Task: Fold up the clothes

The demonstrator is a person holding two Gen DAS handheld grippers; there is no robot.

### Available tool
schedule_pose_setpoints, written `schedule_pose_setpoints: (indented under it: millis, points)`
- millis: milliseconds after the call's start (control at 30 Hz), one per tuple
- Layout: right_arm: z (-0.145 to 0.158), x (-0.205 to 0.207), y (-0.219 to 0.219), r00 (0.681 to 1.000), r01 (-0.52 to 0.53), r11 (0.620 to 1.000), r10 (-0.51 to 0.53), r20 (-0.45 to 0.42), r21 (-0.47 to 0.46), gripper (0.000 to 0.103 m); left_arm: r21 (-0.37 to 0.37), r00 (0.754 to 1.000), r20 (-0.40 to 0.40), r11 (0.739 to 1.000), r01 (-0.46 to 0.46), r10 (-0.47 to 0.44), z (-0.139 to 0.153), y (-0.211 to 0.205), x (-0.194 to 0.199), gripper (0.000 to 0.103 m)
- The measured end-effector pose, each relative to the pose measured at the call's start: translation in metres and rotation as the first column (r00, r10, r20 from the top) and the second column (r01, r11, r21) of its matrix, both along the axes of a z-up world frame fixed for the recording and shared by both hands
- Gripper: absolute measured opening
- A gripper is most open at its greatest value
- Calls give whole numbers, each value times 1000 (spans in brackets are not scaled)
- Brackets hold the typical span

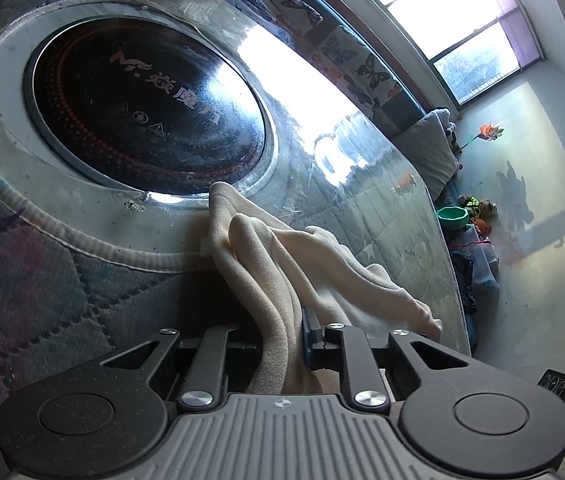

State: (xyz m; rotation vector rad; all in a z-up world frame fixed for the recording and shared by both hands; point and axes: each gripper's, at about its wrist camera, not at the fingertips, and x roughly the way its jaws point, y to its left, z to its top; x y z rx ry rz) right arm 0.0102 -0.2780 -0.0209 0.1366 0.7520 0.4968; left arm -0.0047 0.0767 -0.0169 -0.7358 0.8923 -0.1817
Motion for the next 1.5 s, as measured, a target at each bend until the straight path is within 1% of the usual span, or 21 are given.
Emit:
schedule_pose_setpoints:
  millis: [133, 267, 500, 667, 800, 967, 1067, 1200, 1300, 1500]
  points:
    - [4, -7, 4, 999, 3, 1000, -3, 35, -4, 13, 29, 1000, 0, 1000, 10, -10, 4, -5, 1, 18]
    - [15, -15, -2, 997, 16, 1000, -17, 72, 19, 13, 45, 999, 27, 998, 44, -45, 15, -16, 6, 16]
    - [39, -32, -19, 987, 57, 998, -61, 149, 32, 12, 73, 991, 73, 992, 104, -109, 34, -36, 15, 16]
    - [55, -32, -42, 976, 117, 993, -117, 184, 9, 12, 68, 981, 97, 984, 163, -169, 46, -69, 43, 16]
    - [68, -27, -70, 960, 183, 983, -177, 215, -6, 12, 65, 969, 117, 976, 210, -216, 55, -95, 65, 16]
    - [80, -13, -104, 937, 267, 963, -252, 244, -29, 12, 62, 950, 153, 963, 264, -270, 64, -131, 96, 16]
    - [81, -1, -122, 923, 316, 948, -296, 247, -42, 12, 46, 942, 159, 955, 293, -296, 65, -147, 113, 16]
    - [73, 15, -144, 911, 367, 928, -346, 226, -62, 12, 28, 936, 144, 947, 320, -320, 58, -168, 130, 16]
    - [60, 24, -157, 909, 391, 917, -371, 190, -82, 12, 20, 934, 94, 939, 344, -345, 43, -172, 133, 16]
    - [28, 29, -167, 921, 388, 909, -375, 105, -155, 12, -1, 920, -7, 920, 392, -392, 14, -180, 139, 16]
